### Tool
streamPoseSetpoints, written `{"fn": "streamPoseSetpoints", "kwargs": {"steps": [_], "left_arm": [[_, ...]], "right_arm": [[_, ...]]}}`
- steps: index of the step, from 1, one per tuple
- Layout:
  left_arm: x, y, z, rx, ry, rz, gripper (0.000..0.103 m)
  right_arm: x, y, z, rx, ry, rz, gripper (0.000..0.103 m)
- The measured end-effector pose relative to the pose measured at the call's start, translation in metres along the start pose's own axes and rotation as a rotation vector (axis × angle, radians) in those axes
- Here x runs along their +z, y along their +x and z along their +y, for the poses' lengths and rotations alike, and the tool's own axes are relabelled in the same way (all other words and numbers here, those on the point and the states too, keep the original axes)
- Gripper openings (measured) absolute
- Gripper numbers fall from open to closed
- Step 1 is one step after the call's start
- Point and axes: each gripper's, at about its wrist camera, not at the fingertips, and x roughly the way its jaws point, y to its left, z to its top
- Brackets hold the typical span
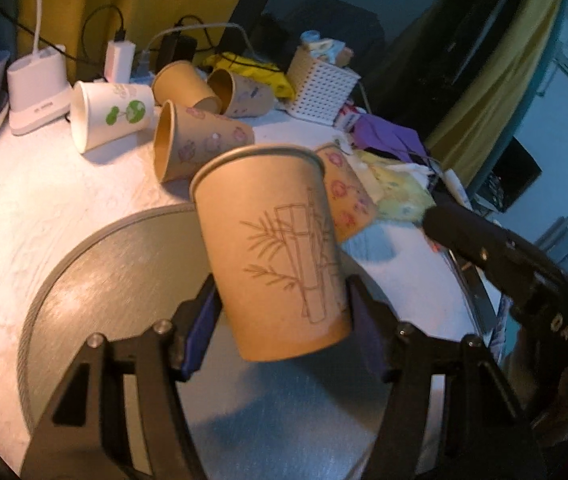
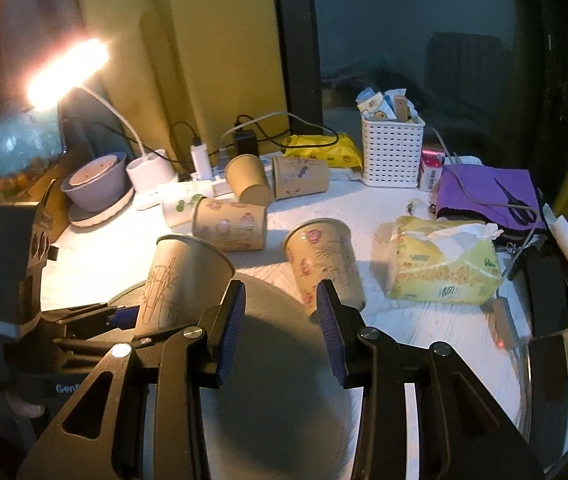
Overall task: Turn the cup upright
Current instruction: 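Close the left tool on the bamboo-sketch cup and lift it, then grasp the cup rim with the right tool while the left tool holds the cup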
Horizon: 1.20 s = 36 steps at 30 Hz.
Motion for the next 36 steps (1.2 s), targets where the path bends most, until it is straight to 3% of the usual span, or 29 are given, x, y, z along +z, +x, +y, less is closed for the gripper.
{"fn": "streamPoseSetpoints", "kwargs": {"steps": [7,11,16,18,19,20,27,36], "left_arm": [[-0.034,-0.035,0.001,0.0,0.051,-0.034,0.063],[-0.055,-0.05,-0.007,0.029,0.132,-0.079,0.063],[-0.084,-0.07,-0.01,0.036,0.195,-0.119,0.063],[-0.096,-0.077,-0.011,0.041,0.22,-0.138,0.063],[-0.1,-0.08,-0.011,0.047,0.233,-0.147,0.063],[-0.104,-0.084,-0.012,0.055,0.247,-0.158,0.063],[-0.133,-0.105,-0.018,0.082,0.331,-0.229,0.063],[-0.158,-0.119,-0.029,0.074,0.427,-0.293,0.063]], "right_arm": [[-0.017,-0.023,0.035,0.057,-0.005,0.001,0.039],[-0.03,-0.029,0.051,0.077,0.006,0.02,0.039],[-0.046,-0.039,0.066,0.167,0.044,0.044,0.039],[-0.052,-0.043,0.074,0.203,0.047,0.055,0.05],[-0.054,-0.045,0.076,0.214,0.047,0.056,0.063],[-0.057,-0.047,0.08,0.228,0.048,0.056,0.065],[-0.072,-0.054,0.091,0.387,0.106,0.107,0.068],[-0.081,-0.05,0.087,0.519,0.191,0.148,0.068]]}}
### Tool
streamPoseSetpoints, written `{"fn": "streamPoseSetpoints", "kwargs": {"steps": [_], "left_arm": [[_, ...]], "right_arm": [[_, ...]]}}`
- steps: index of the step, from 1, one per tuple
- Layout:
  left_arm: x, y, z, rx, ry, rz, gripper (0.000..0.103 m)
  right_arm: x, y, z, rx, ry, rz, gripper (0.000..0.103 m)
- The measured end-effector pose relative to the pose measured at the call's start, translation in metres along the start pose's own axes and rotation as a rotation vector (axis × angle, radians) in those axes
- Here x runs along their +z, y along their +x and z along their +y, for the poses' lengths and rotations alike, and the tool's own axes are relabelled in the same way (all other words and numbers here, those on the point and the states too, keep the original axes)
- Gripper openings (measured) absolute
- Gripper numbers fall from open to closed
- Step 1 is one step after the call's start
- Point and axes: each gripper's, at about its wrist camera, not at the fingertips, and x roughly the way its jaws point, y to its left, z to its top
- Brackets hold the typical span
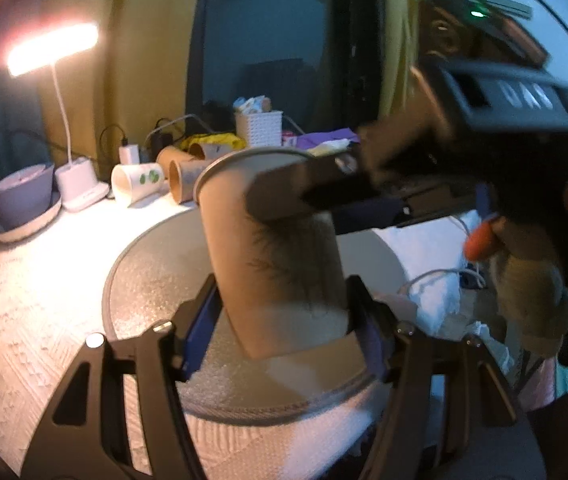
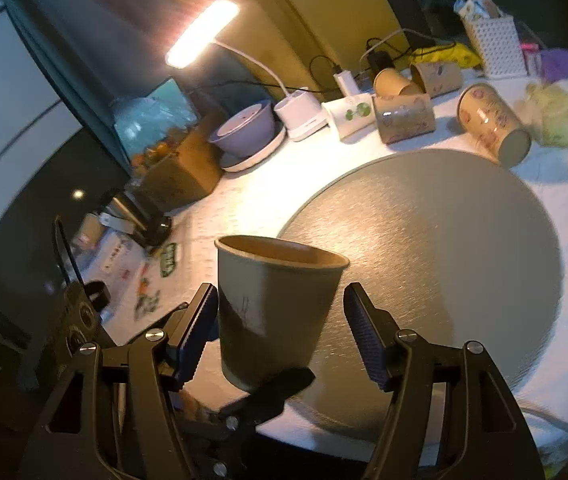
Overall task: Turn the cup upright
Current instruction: 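Grasp the cup rim with the right tool while the left tool holds the cup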
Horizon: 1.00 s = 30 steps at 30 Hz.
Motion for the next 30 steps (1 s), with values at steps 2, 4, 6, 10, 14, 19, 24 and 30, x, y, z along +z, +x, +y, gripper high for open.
{"fn": "streamPoseSetpoints", "kwargs": {"steps": [2,4,6,10,14,19,24,30], "left_arm": [[-0.001,-0.002,-0.002,0.006,0.014,-0.011,0.063],[0.0,-0.003,-0.004,0.012,0.028,-0.021,0.063],[-0.001,-0.004,-0.007,0.017,0.047,-0.039,0.063],[-0.003,0.0,-0.009,0.018,0.056,-0.029,0.063],[-0.005,0.003,-0.01,0.021,0.063,-0.024,0.063],[-0.004,0.007,-0.006,0.019,0.051,-0.011,0.063],[-0.003,0.017,0.002,0.008,0.011,0.047,0.064],[-0.001,0.028,0.013,-0.007,-0.049,0.111,0.068]], "right_arm": [[-0.001,0.0,-0.002,0.03,0.02,0.005,0.071],[0.0,0.001,-0.006,0.04,0.035,0.01,0.071],[0.001,0.001,-0.01,0.051,0.058,0.015,0.071],[0.003,0.005,-0.019,0.055,0.104,0.042,0.071],[0.003,0.009,-0.024,0.052,0.126,0.056,0.071],[0.004,0.013,-0.031,0.066,0.151,0.056,0.07],[0.007,0.016,-0.027,0.029,0.112,0.058,0.069],[0.016,0.014,-0.019,-0.068,0.027,0.017,0.069]]}}
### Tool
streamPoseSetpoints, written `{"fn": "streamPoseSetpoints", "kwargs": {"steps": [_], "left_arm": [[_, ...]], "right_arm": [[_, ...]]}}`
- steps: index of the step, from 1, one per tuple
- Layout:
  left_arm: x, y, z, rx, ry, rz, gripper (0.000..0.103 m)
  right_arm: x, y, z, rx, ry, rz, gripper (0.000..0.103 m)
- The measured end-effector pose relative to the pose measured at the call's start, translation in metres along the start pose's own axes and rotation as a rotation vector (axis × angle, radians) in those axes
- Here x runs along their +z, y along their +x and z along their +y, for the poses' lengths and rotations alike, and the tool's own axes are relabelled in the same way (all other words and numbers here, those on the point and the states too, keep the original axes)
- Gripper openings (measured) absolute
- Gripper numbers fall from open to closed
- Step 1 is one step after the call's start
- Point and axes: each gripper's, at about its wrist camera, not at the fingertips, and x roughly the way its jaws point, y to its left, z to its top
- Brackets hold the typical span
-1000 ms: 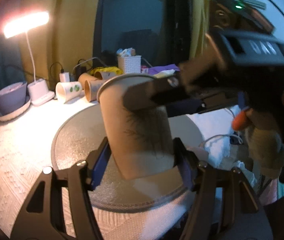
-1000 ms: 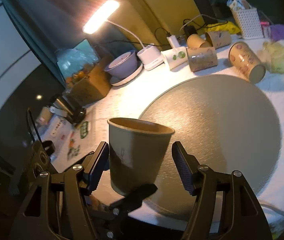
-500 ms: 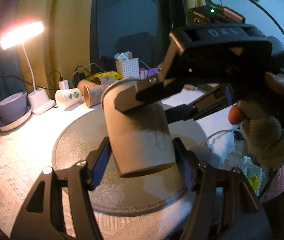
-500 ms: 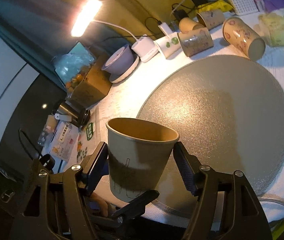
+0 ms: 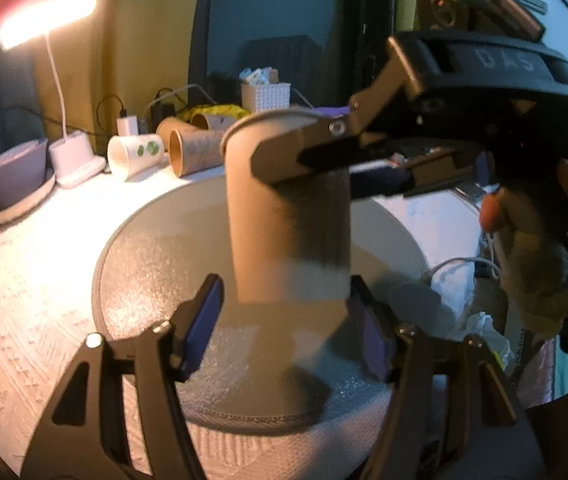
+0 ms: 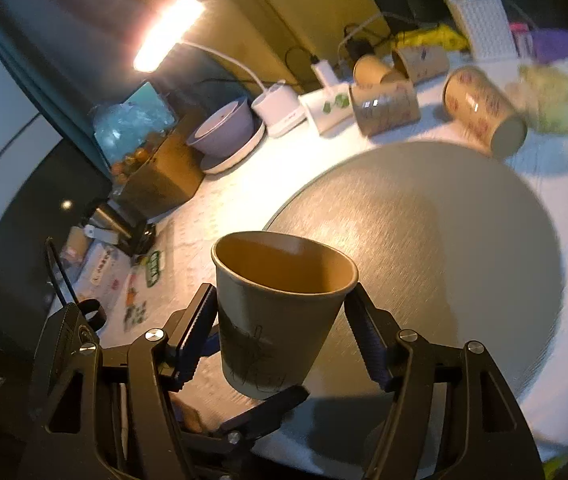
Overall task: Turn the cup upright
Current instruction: 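Grasp the cup rim with the right tool while the left tool holds the cup, then open the left tool and carry the cup upright with the right tool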
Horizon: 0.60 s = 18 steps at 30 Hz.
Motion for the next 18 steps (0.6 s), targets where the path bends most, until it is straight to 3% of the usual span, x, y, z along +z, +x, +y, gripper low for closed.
{"fn": "streamPoseSetpoints", "kwargs": {"steps": [6,18], "left_arm": [[0.008,0.008,0.02,-0.011,-0.077,0.075,0.072],[0.014,0.009,0.048,-0.026,-0.185,0.134,0.072]], "right_arm": [[0.011,-0.002,0.006,-0.091,-0.073,-0.059,0.069],[0.027,0.011,0.014,-0.172,-0.157,-0.087,0.069]]}}
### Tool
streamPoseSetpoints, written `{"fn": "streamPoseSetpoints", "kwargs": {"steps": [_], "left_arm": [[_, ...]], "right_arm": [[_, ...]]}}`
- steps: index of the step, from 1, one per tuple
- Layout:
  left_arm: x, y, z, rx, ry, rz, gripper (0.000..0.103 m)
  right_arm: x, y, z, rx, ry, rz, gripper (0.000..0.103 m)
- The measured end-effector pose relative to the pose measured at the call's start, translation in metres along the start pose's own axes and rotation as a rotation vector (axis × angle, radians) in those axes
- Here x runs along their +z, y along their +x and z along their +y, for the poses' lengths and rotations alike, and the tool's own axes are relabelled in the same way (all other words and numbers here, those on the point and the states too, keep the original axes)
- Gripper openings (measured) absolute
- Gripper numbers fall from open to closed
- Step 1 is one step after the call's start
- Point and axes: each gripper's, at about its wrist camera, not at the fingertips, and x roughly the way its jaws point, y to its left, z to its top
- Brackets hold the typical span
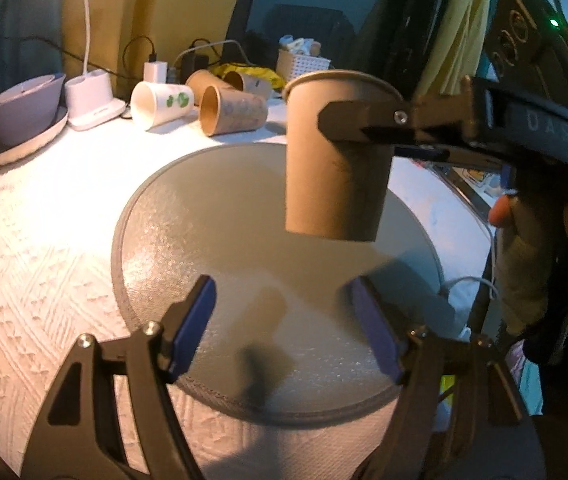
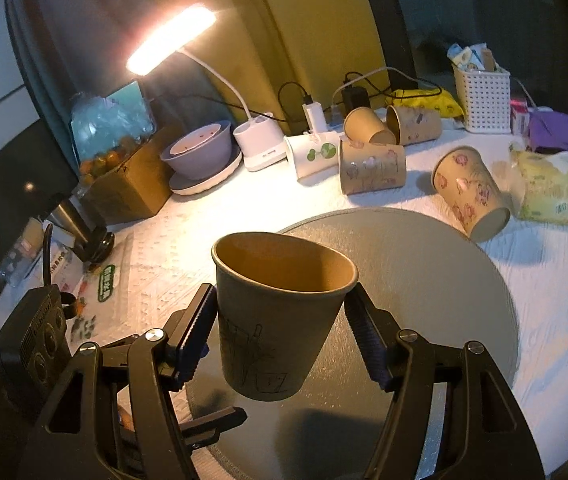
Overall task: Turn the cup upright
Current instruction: 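Open the left tool and carry the cup upright with the right tool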
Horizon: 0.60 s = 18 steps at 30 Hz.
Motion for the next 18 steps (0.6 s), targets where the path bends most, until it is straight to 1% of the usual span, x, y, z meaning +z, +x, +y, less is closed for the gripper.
{"fn": "streamPoseSetpoints", "kwargs": {"steps": [5,10,13,18], "left_arm": [[0.008,0.004,0.018,0.016,-0.056,0.02,0.072],[0.014,0.004,0.039,0.039,-0.12,0.026,0.072],[0.015,0.003,0.046,0.054,-0.135,0.023,0.072],[0.019,0.005,0.053,0.063,-0.151,0.021,0.072]], "right_arm": [[0.002,0.002,0.007,-0.093,-0.068,-0.028,0.069],[0.001,0.008,0.008,-0.158,-0.115,-0.051,0.069],[-0.001,0.014,0.009,-0.22,-0.156,-0.056,0.069],[-0.005,0.025,0.007,-0.287,-0.196,-0.07,0.069]]}}
